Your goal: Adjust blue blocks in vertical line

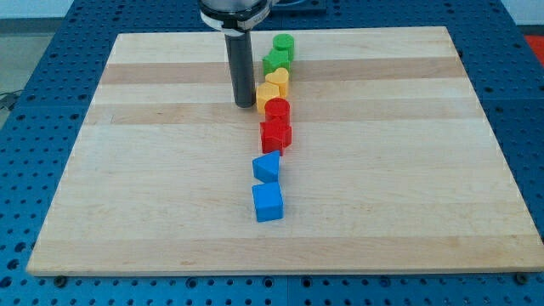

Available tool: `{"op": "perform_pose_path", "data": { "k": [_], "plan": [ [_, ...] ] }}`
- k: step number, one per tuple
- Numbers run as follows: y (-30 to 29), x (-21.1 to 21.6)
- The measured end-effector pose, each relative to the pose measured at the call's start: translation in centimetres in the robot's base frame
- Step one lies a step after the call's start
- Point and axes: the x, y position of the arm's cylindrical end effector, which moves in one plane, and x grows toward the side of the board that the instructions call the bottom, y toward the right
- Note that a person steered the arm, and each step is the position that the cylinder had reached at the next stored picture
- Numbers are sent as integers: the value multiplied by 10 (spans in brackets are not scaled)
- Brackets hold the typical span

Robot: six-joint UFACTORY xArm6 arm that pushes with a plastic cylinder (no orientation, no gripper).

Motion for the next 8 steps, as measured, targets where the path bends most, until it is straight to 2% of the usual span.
{"op": "perform_pose_path", "data": {
  "k": [3,5,6,8],
  "plan": [
    [12,1],
    [-17,33],
    [-17,64],
    [-14,74]
  ]
}}
